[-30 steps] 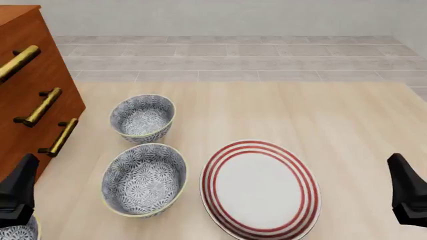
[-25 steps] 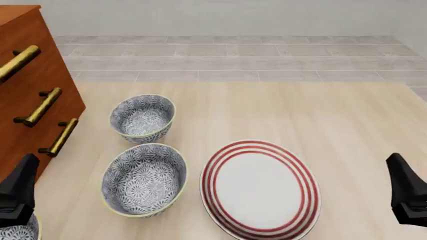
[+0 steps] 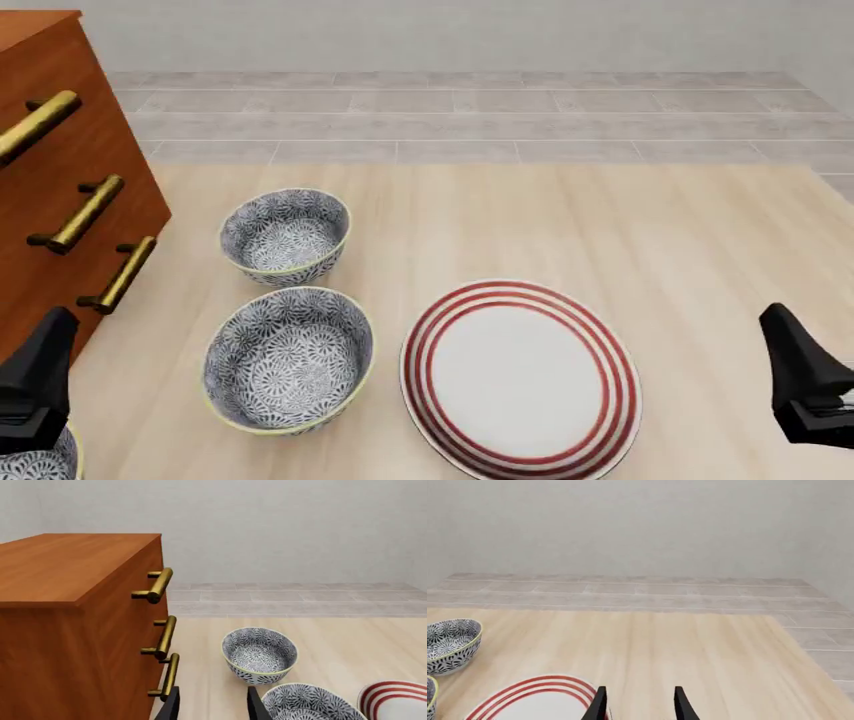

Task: Pick up the bowl and put it in the front on the plate.

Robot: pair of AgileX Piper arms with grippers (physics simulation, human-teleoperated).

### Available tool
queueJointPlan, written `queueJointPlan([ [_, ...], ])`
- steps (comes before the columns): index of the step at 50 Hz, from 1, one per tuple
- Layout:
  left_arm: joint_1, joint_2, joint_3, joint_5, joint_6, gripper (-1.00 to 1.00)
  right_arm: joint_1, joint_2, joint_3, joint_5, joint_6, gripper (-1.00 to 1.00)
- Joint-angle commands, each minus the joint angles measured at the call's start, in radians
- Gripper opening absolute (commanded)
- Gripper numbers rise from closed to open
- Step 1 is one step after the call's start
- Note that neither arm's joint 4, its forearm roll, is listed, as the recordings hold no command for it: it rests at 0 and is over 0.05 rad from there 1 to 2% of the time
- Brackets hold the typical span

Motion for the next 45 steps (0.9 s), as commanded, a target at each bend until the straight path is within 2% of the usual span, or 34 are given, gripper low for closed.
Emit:
queueJointPlan([
  [1,0.0,0.0,0.0,0.0,0.0,1.0,0.03,0.13,-0.006,-0.109,-0.006,1.0],
  [10,0.0,0.0,0.0,0.0,0.0,1.0,0.066,0.343,-0.068,-0.246,-0.017,1.0],
  [18,0.0,0.0,0.0,0.0,0.0,1.0,0.111,0.494,-0.143,-0.304,-0.002,1.0],
  [33,0.0,0.0,0.0,0.0,0.0,1.0,0.208,0.669,-0.349,-0.269,0.021,1.0],
  [34,0.0,0.0,0.0,0.0,0.0,1.0,0.263,0.732,-0.416,-0.24,0.004,1.0],
  [37,0.0,0.0,0.0,0.0,0.0,1.0,0.298,0.77,-0.452,-0.235,-0.023,1.0],
  [39,0.0,0.0,0.0,0.0,0.0,1.0,0.31,0.789,-0.474,-0.233,0.005,1.0],
  [42,0.0,0.0,0.0,0.0,0.0,1.0,0.344,0.827,-0.507,-0.228,-0.016,1.0],
  [45,0.0,0.0,0.0,0.0,0.0,1.0,0.366,0.864,-0.549,-0.219,-0.013,1.0],
])
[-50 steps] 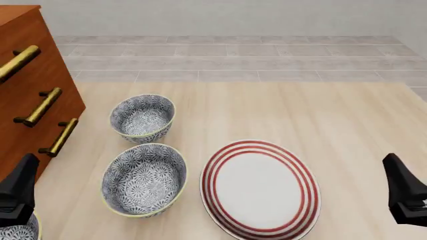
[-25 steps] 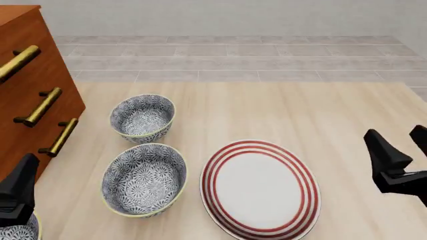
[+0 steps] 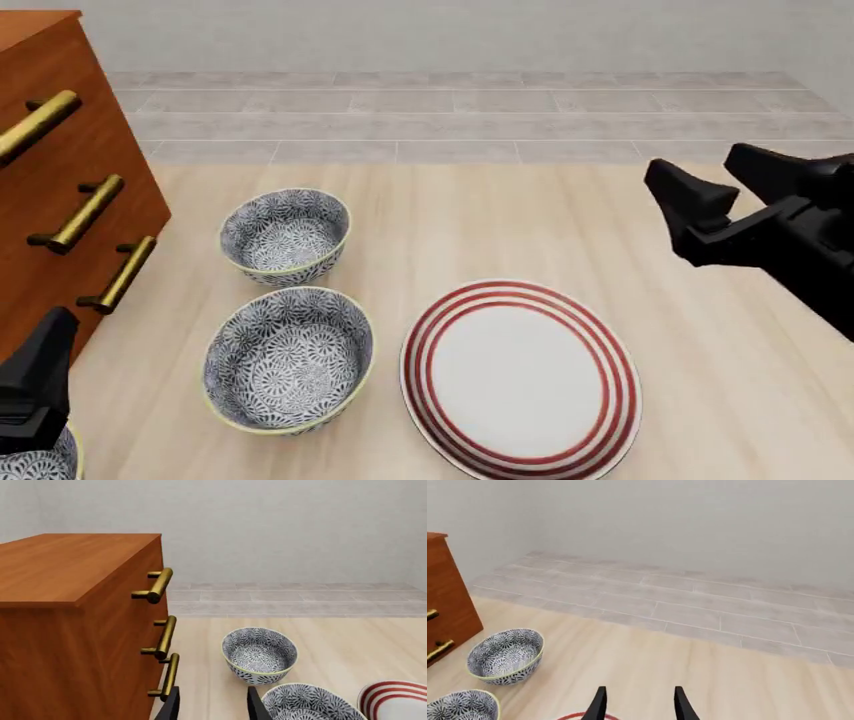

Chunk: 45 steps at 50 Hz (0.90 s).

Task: Pick up the bowl and put it in the front on the plate.

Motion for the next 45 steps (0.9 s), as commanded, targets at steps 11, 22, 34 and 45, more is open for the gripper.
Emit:
queueJointPlan([
  [11,0.0,0.0,0.0,0.0,0.0,1.0,0.178,0.277,-0.282,0.083,0.047,1.0],
  [22,0.0,0.0,0.0,0.0,0.0,1.0,0.242,0.409,-0.401,0.121,0.066,1.0],
  [34,0.0,0.0,0.0,0.0,0.0,1.0,0.284,0.506,-0.478,0.134,0.094,1.0],
  [45,0.0,0.0,0.0,0.0,0.0,1.0,0.349,0.701,-0.657,0.203,0.133,1.0],
])
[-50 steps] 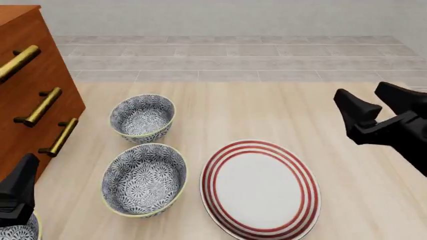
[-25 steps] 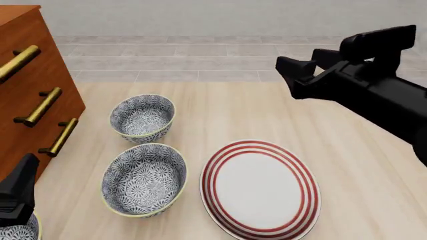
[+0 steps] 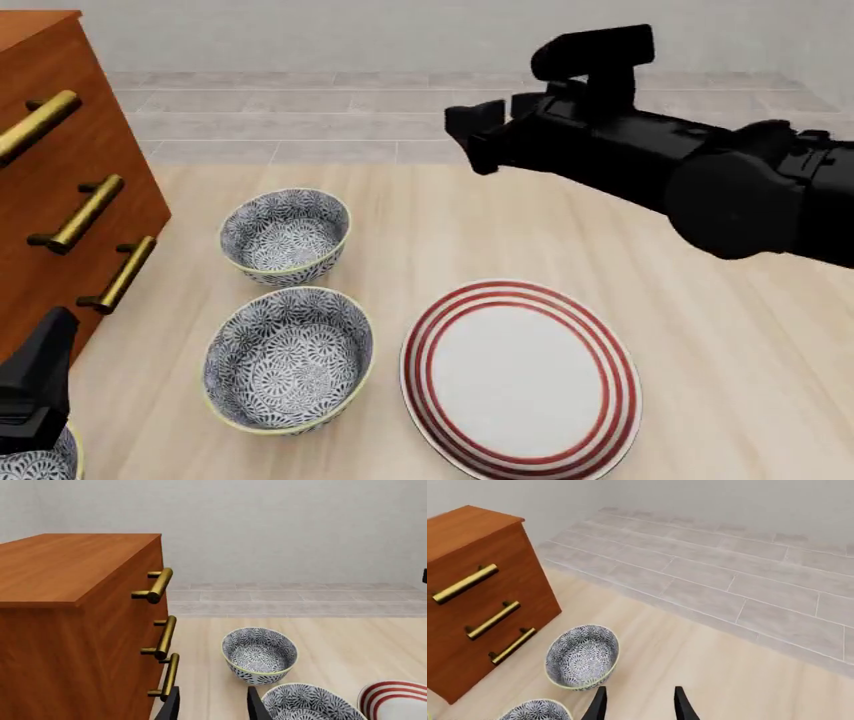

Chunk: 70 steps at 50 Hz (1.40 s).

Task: Pick up the bowl and put it in the front on the plate.

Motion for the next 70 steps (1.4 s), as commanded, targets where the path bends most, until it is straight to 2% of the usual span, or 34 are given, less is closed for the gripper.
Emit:
queueJointPlan([
  [1,0.0,0.0,0.0,0.0,0.0,1.0,0.055,0.149,-0.141,0.052,0.033,1.0],
  [9,0.0,0.0,0.0,0.0,0.0,1.0,0.075,0.215,-0.203,0.076,0.066,1.0],
  [10,0.0,0.0,0.0,0.0,0.0,1.0,0.076,0.222,-0.208,0.077,0.074,1.0],
  [11,0.0,0.0,0.0,0.0,0.0,1.0,0.095,0.25,-0.233,0.084,0.107,1.0],
  [13,0.0,0.0,0.0,0.0,0.0,1.0,0.102,0.271,-0.259,0.098,0.122,1.0],
  [21,0.0,0.0,0.0,0.0,0.0,1.0,0.106,0.313,-0.31,0.134,0.136,1.0],
  [23,0.0,0.0,0.0,0.0,0.0,1.0,0.092,0.351,-0.358,0.172,0.151,1.0],
  [26,0.0,0.0,0.0,0.0,0.0,1.0,0.079,0.372,-0.398,0.201,0.14,1.0],
  [27,0.0,0.0,0.0,0.0,0.0,1.0,0.068,0.391,-0.424,0.225,0.121,1.0],
  [29,0.0,0.0,0.0,0.0,0.0,1.0,0.073,0.391,-0.429,0.223,0.144,1.0],
  [34,0.0,0.0,0.0,0.0,0.0,1.0,0.07,0.416,-0.462,0.248,0.145,1.0],
  [40,0.0,0.0,0.0,0.0,0.0,1.0,0.07,0.448,-0.499,0.276,0.196,1.0],
  [46,0.0,0.0,0.0,0.0,0.0,1.0,0.075,0.464,-0.529,0.293,0.223,1.0],
  [47,0.0,0.0,0.0,0.0,0.0,1.0,0.071,0.472,-0.533,0.294,0.249,1.0],
  [48,0.0,0.0,0.0,0.0,0.0,1.0,0.068,0.477,-0.54,0.296,0.251,1.0],
  [49,0.0,0.0,0.0,0.0,0.0,1.0,0.069,0.483,-0.54,0.293,0.286,1.0],
  [55,0.0,0.0,0.0,0.0,0.0,1.0,0.072,0.491,-0.55,0.296,0.296,1.0],
  [59,0.0,0.0,0.0,0.0,0.0,1.0,0.07,0.503,-0.556,0.295,0.331,1.0],
  [63,0.0,0.0,0.0,0.0,0.0,1.0,0.068,0.523,-0.583,0.319,0.316,1.0],
  [66,0.0,0.0,0.0,0.0,0.0,1.0,0.066,0.529,-0.591,0.318,0.328,1.0],
  [67,0.0,0.0,0.0,0.0,0.0,1.0,0.062,0.544,-0.61,0.336,0.314,1.0],
  [70,0.0,0.0,0.0,0.0,0.0,1.0,0.065,0.548,-0.614,0.336,0.325,1.0],
])
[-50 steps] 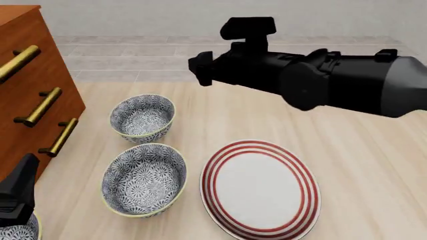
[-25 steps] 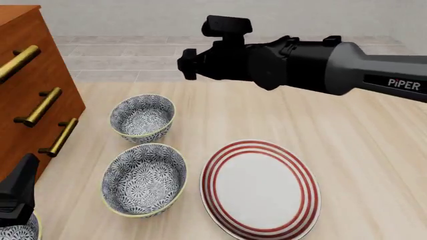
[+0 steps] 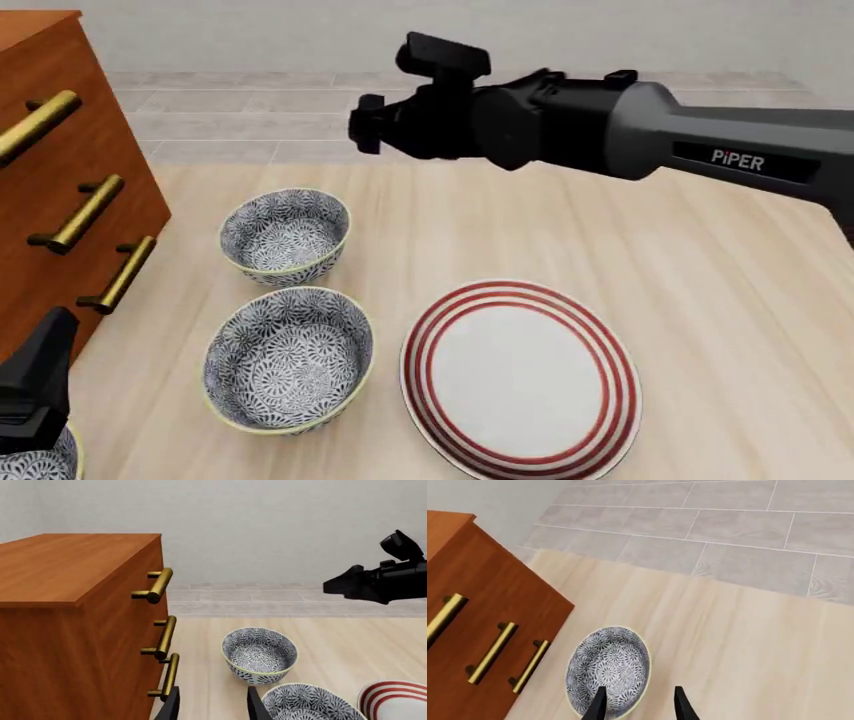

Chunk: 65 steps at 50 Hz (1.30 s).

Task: Pick up the bowl and put it in the front on the plate.

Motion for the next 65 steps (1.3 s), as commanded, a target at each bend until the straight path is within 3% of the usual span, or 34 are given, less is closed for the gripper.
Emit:
queueJointPlan([
  [1,0.0,0.0,0.0,0.0,0.0,1.0,-0.004,0.044,-0.052,0.032,0.021,1.0],
  [65,0.0,0.0,0.0,0.0,0.0,1.0,0.023,0.378,-0.432,0.257,-0.122,1.0],
])
